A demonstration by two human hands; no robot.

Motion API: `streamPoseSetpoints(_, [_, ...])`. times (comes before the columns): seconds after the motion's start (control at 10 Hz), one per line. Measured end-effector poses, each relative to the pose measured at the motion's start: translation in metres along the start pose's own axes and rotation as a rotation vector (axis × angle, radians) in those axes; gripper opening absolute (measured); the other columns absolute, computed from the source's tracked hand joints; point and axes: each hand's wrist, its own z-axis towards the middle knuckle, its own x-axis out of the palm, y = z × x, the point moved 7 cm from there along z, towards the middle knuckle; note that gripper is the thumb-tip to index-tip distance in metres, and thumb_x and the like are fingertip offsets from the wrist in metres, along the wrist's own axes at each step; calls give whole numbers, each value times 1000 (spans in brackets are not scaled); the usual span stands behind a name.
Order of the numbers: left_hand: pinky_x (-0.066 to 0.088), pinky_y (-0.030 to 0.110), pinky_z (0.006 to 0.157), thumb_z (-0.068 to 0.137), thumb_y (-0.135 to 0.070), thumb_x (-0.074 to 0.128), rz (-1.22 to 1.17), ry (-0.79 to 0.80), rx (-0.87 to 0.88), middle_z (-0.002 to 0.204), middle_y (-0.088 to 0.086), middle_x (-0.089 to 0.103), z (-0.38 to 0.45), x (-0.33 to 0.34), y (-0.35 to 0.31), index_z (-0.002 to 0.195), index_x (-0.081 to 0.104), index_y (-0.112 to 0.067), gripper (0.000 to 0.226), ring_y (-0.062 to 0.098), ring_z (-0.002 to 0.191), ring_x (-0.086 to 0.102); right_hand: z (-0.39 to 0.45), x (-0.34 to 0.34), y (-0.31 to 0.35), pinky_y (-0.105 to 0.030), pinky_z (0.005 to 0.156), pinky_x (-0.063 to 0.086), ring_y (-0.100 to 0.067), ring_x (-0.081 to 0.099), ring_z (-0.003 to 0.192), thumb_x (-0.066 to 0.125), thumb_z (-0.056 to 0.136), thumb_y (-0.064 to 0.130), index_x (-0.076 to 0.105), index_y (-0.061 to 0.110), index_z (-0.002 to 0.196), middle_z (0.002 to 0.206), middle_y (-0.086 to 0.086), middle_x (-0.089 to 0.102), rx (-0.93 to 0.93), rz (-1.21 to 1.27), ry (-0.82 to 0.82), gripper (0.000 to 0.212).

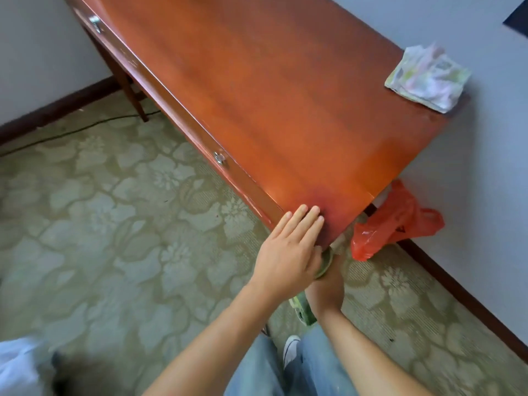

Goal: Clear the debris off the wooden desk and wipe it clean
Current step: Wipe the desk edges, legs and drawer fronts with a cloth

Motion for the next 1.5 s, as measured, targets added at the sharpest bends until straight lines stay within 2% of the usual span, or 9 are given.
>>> streamPoseSetpoints(0.2, [42, 37, 114, 102, -27, 57, -313, 179, -417, 154, -6, 46, -58, -39, -11, 148, 50, -17, 48, 13, 141, 42, -63, -15, 27, -37, 83, 49, -29, 63, 98, 61, 100, 25, 51, 15, 130, 108, -3, 62, 45, -98, 266, 33])
streamPoseSetpoints(0.4, [46, 6, 87, 98, -25, 71, -1078, 279, -889, 135, -6, 58, -79, -44, 13, 146, 39, -28, 58, 3, 119, 60, -104, -8, 83, -36, 99, 51, -21, 57, 121, 60, 89, 16, 46, 29, 144, 131, 0, 49, 12, 15, 572, 58])
streamPoseSetpoints(0.5, [58, 21, 83, 86, -19, 85, -1119, 313, -991, 124, 2, 66, -80, -37, 53, 139, 47, -31, 66, 6, 102, 70, -105, -9, 106, -29, 91, 50, -17, 57, 120, 62, 73, 21, 40, 39, 152, 139, 3, 57, -13, -92, 752, 84])
streamPoseSetpoints(0.6, [52, 15, 85, 81, -13, 88, -920, 411, -907, 126, 0, 63, -68, -28, 82, 142, 45, -26, 76, 17, 107, 65, -69, -33, 136, -39, 92, 55, -19, 64, 114, 64, 86, 20, 62, 32, 135, 127, 8, 69, -338, -390, 398, 50])
streamPoseSetpoints(0.7, [47, 30, 90, 84, -24, 85, -646, 539, -714, 127, 0, 55, -51, -16, 88, 151, 23, -22, 91, 21, 109, 59, -30, -54, 165, -49, 101, 53, -25, 57, 124, 63, 92, 14, 62, 14, 129, 131, -6, 65, -524, -380, -148, 37])
streamPoseSetpoints(0.8, [53, 40, 77, 92, -34, 77, -379, 571, -452, 126, 8, 65, -31, -3, 89, 145, 24, -26, 75, 35, 100, 69, 4, -24, 164, -54, 124, 24, -37, 30, 149, 52, 99, 41, 42, 15, 152, 159, -17, 38, -375, -604, -208, 61])
streamPoseSetpoints(0.9, [57, 46, 75, 97, -32, 69, -236, 563, -190, 135, 6, 60, -15, 13, 92, 151, 31, -30, 67, 34, 102, 67, 7, -7, 158, -57, 126, 17, -41, 26, 152, 42, 97, 47, 41, 17, 157, 163, -19, 33, -366, -745, -282, 67])
streamPoseSetpoints(1.2, [55, 43, 45, 90, -28, 79, -106, 462, -38, 98, 13, 61, -13, 41, 99, 138, 62, -16, 53, 37, 64, 64, 4, -8, 159, -56, 126, 20, -39, 28, 153, 44, 95, 47, 44, 17, 156, 163, -18, 36, -380, -758, -387, 68])
streamPoseSetpoints(1.5, [50, 37, 39, 90, -19, 79, 21, 385, 69, 94, 16, 58, -4, 32, 146, 137, 54, -15, 53, 31, 53, 61, 3, -9, 161, -54, 127, 19, -39, 28, 153, 42, 97, 48, 43, 18, 157, 164, -17, 36, -397, -762, -458, 67])
